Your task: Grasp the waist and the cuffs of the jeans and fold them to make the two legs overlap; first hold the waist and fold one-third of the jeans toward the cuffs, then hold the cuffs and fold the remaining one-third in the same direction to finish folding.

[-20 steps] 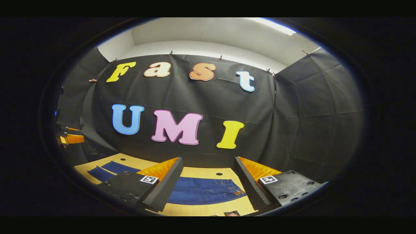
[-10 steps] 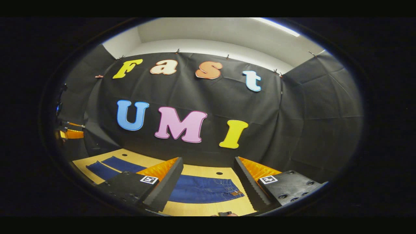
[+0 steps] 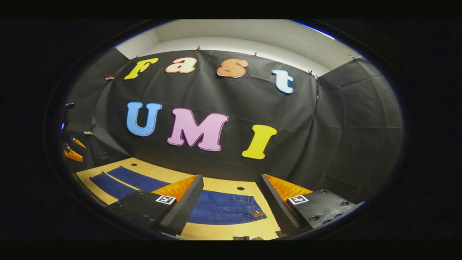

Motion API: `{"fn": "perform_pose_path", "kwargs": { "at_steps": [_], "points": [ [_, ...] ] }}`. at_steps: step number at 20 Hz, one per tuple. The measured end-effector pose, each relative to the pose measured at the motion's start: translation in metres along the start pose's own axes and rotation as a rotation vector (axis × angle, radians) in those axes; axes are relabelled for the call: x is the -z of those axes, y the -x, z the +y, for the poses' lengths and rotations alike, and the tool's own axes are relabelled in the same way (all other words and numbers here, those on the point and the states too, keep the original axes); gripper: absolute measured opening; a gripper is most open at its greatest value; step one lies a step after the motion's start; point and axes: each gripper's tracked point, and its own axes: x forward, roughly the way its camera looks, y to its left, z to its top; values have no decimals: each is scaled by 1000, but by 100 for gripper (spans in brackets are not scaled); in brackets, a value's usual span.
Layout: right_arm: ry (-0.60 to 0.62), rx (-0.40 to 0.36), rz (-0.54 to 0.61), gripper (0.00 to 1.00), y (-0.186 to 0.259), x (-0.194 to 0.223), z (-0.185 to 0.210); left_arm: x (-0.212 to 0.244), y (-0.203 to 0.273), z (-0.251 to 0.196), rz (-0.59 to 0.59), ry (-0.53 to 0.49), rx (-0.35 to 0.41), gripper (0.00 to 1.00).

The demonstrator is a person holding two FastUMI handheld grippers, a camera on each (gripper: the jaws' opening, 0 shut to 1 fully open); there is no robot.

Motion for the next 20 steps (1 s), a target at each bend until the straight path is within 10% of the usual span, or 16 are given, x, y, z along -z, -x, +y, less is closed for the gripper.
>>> {"fn": "perform_pose_path", "kwargs": {
  "at_steps": [5,20],
  "points": [
    [99,-198,174,95,-53,77,8,82,-20,11,278,-138,153,98],
    [608,-896,997,97,-103,402,-18,266,-73,83,972,-178,266,98]
  ]
}}
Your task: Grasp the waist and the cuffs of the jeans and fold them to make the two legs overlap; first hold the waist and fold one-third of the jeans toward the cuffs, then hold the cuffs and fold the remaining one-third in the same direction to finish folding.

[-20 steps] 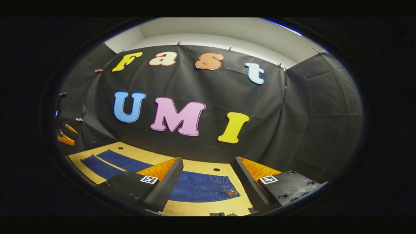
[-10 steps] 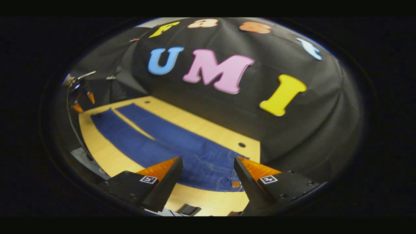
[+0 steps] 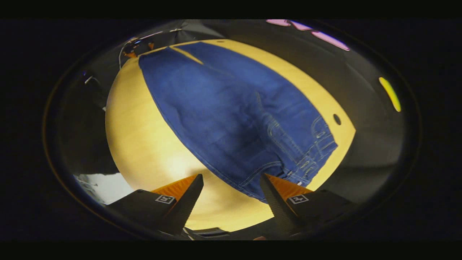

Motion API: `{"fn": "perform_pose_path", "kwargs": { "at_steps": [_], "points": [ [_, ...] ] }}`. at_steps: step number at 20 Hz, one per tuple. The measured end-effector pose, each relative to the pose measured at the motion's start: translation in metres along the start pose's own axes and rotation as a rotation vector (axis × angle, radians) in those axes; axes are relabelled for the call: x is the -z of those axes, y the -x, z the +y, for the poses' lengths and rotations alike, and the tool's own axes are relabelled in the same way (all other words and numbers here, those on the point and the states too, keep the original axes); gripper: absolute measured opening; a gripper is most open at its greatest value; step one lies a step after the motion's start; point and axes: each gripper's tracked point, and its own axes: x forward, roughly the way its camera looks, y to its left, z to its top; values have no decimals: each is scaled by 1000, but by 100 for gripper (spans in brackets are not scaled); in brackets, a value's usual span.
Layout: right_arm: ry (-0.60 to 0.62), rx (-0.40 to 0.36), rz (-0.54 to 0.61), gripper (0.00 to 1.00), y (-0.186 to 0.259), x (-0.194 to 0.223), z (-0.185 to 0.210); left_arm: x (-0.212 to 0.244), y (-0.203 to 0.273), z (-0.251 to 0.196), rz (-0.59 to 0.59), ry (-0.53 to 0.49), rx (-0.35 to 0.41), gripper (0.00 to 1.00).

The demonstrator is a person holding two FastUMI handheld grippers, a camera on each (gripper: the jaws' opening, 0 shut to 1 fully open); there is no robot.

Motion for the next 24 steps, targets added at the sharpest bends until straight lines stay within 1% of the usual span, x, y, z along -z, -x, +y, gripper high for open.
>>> {"fn": "perform_pose_path", "kwargs": {
  "at_steps": [1,2,3,4,5,6,7,8,9,10,11,12,13,14,15,16,17,18,19,20,21,22,23,24],
  "points": [
    [-8,-29,33,97,-10,3,0,6,-5,0,39,-23,20,97],
    [-11,-40,49,97,-15,4,-2,13,-8,-2,84,-58,38,97],
    [-18,-69,65,96,-20,7,-2,18,-11,-2,109,-76,46,97],
    [-31,-81,63,98,-20,5,-4,23,-15,-2,128,-81,57,97],
    [-54,-89,69,96,-26,8,-6,26,-20,1,146,-77,62,96],
    [-74,-94,81,92,-27,9,-6,30,-25,6,167,-60,52,96],
    [-83,-93,83,96,-26,8,-6,34,-31,10,184,-31,42,96],
    [-89,-89,92,95,-27,8,-7,39,-36,10,216,-3,37,95],
    [-103,-82,101,96,-27,9,-7,28,-30,13,182,-8,46,94],
    [-145,-74,119,96,-30,12,-7,31,-35,15,190,-6,39,96],
    [-218,-56,114,94,-28,6,-8,36,-35,18,203,11,32,92],
    [-293,-37,93,83,-30,3,-11,33,-36,21,182,35,24,84],
    [-357,-26,74,76,-30,-1,-18,32,-36,27,163,54,13,65],
    [-411,6,39,56,-29,-5,-29,31,-36,32,159,67,2,46],
    [-474,31,14,37,-30,-7,-38,28,-33,36,158,99,9,27],
    [-517,35,10,17,-27,-6,-40,24,-32,38,150,128,11,8],
    [-551,39,-3,18,-27,-6,-39,24,-28,43,147,153,14,7],
    [-574,38,-12,13,-26,-7,-37,22,-28,46,146,164,23,6],
    [-588,38,-17,13,-25,-6,-38,23,-27,49,138,175,30,6],
    [-593,42,-26,18,-21,-7,-39,20,-23,51,130,191,35,6],
    [-601,48,-43,15,-15,-11,-40,19,-16,55,115,211,33,6],
    [-615,51,-70,18,-8,-16,-41,16,-9,62,101,239,24,6],
    [-633,54,-102,18,0,-20,-43,16,-1,66,94,288,18,6],
    [-657,63,-142,18,9,-26,-48,13,6,70,89,354,16,9]
  ]
}}
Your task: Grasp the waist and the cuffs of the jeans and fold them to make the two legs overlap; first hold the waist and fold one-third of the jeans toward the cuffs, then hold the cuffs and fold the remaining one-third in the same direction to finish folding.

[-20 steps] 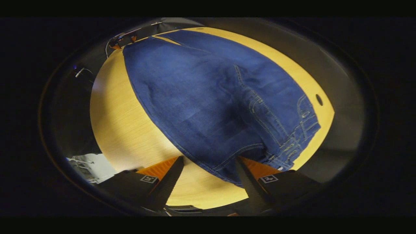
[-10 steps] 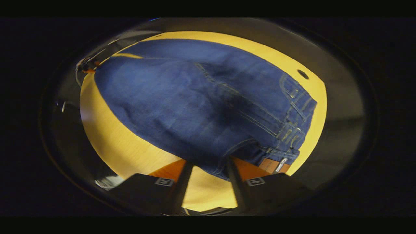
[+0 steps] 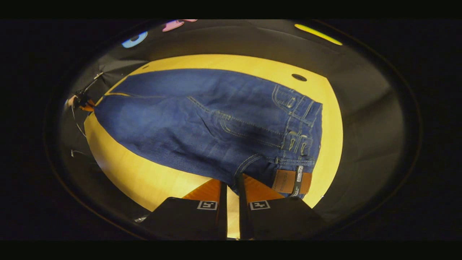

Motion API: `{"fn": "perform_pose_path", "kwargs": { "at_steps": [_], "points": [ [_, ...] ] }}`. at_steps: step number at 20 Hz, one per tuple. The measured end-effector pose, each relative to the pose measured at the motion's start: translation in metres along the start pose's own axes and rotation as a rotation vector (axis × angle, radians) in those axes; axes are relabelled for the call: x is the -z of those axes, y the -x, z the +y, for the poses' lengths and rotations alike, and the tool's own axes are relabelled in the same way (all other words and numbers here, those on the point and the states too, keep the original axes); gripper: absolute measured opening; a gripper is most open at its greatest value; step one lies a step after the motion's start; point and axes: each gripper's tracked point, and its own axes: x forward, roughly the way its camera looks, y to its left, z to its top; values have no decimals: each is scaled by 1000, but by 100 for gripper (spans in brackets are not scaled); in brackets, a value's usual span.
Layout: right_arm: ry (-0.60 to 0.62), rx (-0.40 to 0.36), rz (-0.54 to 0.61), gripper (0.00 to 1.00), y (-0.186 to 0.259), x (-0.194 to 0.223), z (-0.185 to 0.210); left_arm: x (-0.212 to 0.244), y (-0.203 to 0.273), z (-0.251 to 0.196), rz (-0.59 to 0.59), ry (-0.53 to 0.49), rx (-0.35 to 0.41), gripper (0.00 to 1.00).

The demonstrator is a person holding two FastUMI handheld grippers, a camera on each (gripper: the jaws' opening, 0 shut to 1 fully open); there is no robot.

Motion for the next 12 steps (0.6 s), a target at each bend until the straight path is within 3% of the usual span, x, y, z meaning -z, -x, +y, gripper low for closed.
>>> {"fn": "perform_pose_path", "kwargs": {
  "at_steps": [8,9,11,12],
  "points": [
    [-73,38,-277,17,54,-94,-16,-88,64,66,-217,258,-74,6],
    [-66,53,-295,23,56,-108,-19,-99,68,81,-233,271,-83,6],
    [-51,86,-321,12,50,-132,-29,-119,71,99,-230,279,-118,6],
    [-45,105,-329,12,43,-144,-35,-131,70,110,-232,280,-137,6]
  ]
}}
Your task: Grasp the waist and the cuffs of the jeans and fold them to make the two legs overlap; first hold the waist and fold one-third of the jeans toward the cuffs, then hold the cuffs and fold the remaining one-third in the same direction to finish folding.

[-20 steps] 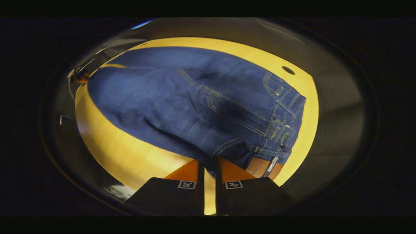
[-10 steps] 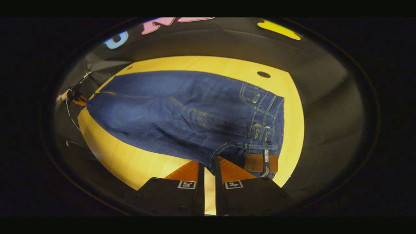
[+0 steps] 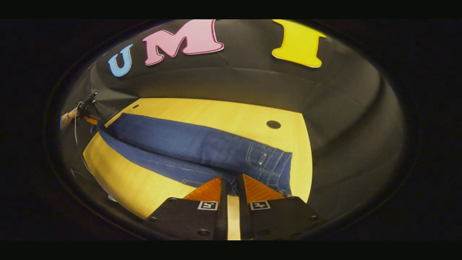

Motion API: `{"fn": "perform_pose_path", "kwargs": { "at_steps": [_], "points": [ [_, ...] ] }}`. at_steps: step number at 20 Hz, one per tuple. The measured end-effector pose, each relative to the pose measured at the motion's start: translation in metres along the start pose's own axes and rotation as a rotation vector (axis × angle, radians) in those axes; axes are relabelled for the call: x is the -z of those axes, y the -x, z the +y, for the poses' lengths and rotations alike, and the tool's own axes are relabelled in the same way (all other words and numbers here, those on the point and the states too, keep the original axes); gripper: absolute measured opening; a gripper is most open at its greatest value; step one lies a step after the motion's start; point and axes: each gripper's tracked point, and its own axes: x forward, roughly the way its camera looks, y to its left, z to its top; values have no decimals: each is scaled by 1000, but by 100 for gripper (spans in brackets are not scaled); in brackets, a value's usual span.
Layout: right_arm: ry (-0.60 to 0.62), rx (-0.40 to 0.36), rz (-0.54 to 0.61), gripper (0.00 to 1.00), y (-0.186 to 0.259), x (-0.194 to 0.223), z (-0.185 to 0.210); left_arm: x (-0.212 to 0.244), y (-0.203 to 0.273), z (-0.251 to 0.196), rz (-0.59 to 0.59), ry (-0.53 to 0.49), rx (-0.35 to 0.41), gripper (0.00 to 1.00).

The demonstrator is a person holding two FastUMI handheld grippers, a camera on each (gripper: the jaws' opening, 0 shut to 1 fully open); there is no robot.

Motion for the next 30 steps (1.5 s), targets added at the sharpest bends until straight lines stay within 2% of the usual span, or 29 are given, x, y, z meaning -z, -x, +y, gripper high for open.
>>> {"fn": "perform_pose_path", "kwargs": {
  "at_steps": [2,3,6,7,10,11,12,14,16,17,18,20,21,25,27,30],
  "points": [
    [3,37,-24,12,-22,-23,-14,-23,-24,16,7,10,-26,6],
    [1,52,-32,17,-34,-32,-18,-32,-33,20,7,29,-28,6],
    [-1,108,-11,20,-78,-45,-29,-61,-66,36,-12,86,-51,6],
    [4,131,-2,17,-92,-48,-31,-67,-77,40,-18,92,-71,6],
    [24,185,17,17,-127,-53,-34,-87,-99,50,-76,139,-143,9],
    [22,196,22,17,-137,-52,-37,-91,-97,55,-110,156,-186,5],
    [15,201,32,17,-145,-48,-38,-101,-96,59,-179,183,-228,17],
    [-36,208,69,19,-153,-38,-40,-117,-88,50,-304,258,-218,24],
    [-72,215,46,26,-156,-46,-40,-127,-69,38,-389,282,-189,61],
    [-77,218,33,34,-151,-49,-41,-130,-73,38,-428,268,-181,80],
    [-76,217,14,56,-147,-55,-42,-133,-68,37,-459,248,-174,99],
    [-109,200,-29,100,-132,-68,-40,-141,-59,32,-538,221,-151,99],
    [-140,192,-56,97,-125,-75,-40,-147,-52,26,-578,214,-134,99],
    [-293,192,-155,97,-85,-99,-56,-165,4,-4,-737,177,-90,99],
    [-389,189,-164,98,-66,-90,-66,-169,25,-9,-813,154,-113,98],
    [-527,224,-145,99,-42,-56,-84,-173,47,-24,-886,174,-108,99]
  ]
}}
